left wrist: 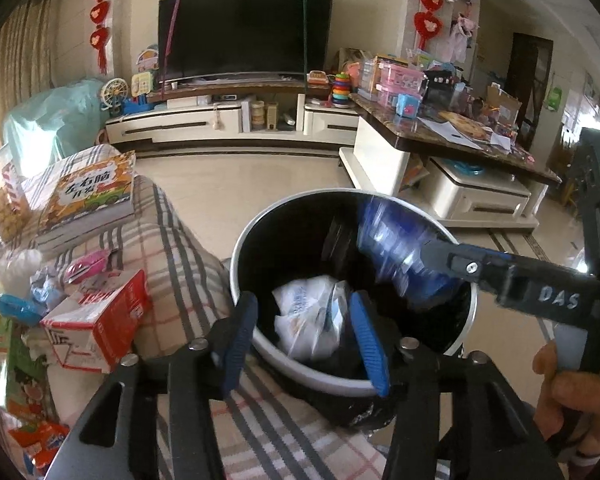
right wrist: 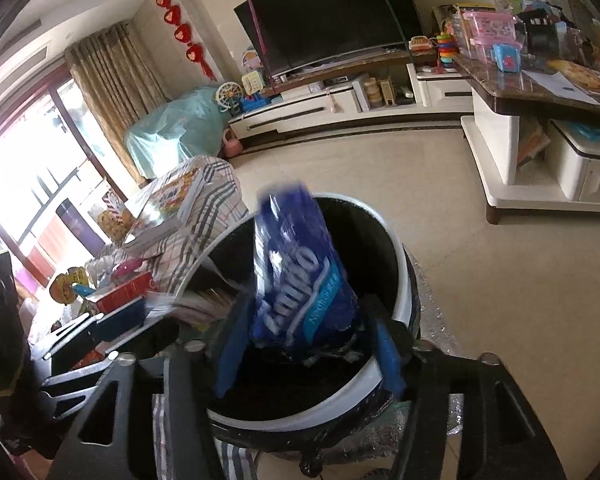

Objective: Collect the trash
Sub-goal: 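Move both open tools back toward the table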

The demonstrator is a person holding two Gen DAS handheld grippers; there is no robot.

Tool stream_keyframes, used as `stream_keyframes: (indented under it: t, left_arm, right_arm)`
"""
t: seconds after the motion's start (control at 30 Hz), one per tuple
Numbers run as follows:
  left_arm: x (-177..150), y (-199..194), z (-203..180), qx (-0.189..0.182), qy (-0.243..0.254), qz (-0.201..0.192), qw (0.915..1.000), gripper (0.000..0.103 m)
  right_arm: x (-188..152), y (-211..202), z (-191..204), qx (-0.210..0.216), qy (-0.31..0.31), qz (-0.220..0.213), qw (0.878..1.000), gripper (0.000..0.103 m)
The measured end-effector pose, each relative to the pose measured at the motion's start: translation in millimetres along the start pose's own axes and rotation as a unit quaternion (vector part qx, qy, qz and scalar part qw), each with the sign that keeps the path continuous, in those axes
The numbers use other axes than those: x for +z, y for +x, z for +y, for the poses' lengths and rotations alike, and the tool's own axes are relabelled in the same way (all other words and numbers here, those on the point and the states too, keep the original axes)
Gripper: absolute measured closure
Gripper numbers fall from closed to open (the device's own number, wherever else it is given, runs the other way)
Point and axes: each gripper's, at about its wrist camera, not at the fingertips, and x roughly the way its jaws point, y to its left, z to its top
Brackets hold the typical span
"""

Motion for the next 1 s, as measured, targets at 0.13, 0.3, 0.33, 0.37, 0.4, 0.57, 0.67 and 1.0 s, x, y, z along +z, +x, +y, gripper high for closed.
stream_keyframes:
  t: [0.13, 0.3, 0.33, 0.37, 0.4, 0.57, 0.67, 1.0]
  left_arm:
    - [-9.3, -9.8, 5.7, 0.0, -0.016, 0.0, 0.9999, 0.044]
    - [-31.4, -33.5, 19.7, 0.006, -0.041, -0.009, 0.9991, 0.039]
    - [-36.7, -38.4, 23.1, 0.007, -0.047, -0.009, 0.9988, 0.039]
    - [-42.6, -44.0, 27.2, 0.008, -0.055, -0.008, 0.9984, 0.039]
    - [-47.6, -48.6, 32.7, 0.009, -0.06, -0.008, 0.9981, 0.039]
    - [-72.5, -77.3, 54.2, 0.025, -0.091, -0.012, 0.9954, 0.039]
    - [-84.1, -94.2, 61.4, 0.036, -0.101, -0.017, 0.9941, 0.039]
    - [-123.8, -142.4, 86.3, 0.07, -0.132, -0.022, 0.9884, 0.039]
  right_arm:
    - [-1.8, -7.4, 2.1, 0.0, 0.008, -0.011, 1.0, 0.027]
    - [-9.0, -17.6, 9.6, 0.011, 0.017, -0.024, 1.0, 0.018]
    - [-11.4, -19.0, 13.1, 0.013, 0.015, -0.026, 0.999, 0.017]
    - [-16.0, -20.7, 19.4, 0.013, 0.01, -0.027, 0.999, 0.015]
    - [-19.6, -21.0, 24.2, 0.015, 0.007, -0.025, 1.0, 0.014]
    - [-37.1, -18.9, 47.5, 0.034, -0.007, -0.012, 0.999, 0.013]
    - [-47.1, -17.5, 63.9, 0.042, -0.019, -0.006, 0.999, 0.013]
    - [-67.4, -7.2, 109.8, 0.072, -0.052, 0.015, 0.996, 0.013]
